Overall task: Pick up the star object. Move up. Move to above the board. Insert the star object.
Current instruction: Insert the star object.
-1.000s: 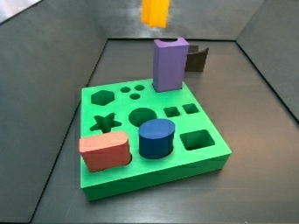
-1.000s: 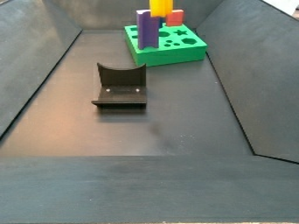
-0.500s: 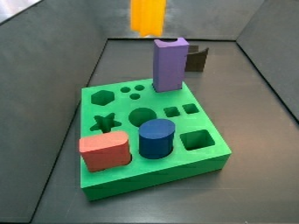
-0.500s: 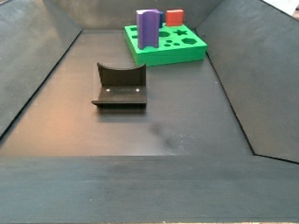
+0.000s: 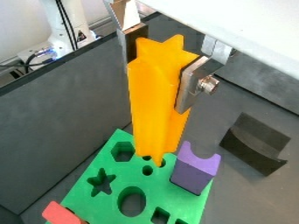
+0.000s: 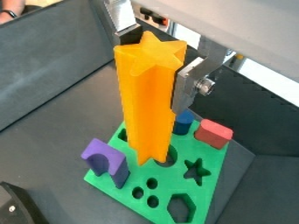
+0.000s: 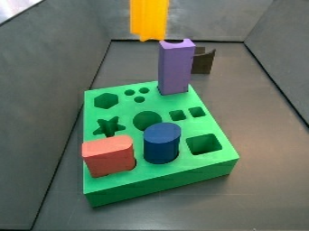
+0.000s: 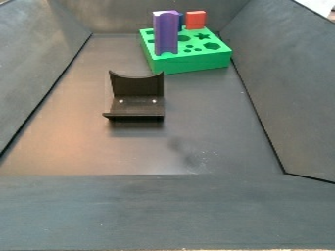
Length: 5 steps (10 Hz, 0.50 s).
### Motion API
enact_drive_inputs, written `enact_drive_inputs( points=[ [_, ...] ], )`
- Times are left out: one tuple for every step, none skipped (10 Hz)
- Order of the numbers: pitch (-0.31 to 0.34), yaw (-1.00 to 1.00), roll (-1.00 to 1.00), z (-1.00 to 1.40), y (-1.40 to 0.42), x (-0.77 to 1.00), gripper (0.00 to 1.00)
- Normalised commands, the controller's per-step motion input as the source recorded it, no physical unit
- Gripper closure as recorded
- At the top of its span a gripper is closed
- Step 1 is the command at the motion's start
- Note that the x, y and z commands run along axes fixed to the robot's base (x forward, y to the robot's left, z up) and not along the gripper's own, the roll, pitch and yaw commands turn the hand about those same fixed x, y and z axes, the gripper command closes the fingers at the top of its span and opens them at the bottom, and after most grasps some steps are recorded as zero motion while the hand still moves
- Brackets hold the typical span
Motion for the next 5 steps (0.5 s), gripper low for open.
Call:
enact_drive_inputs(
  points=[
    [-0.073,-0.53,0.00,-0.40,-0.12,-0.49,1.00],
    [-0.097,-0.61,-0.04,-0.59,-0.09,-0.51,1.00],
    [-0.117,-0.62,-0.07,-0.67,-0.07,-0.52,1.00],
    [-0.163,-0.60,-0.13,-0.69,-0.13,-0.50,1.00],
    [-0.170,-0.54,-0.17,-0.60,-0.28,-0.42,1.00]
  ],
)
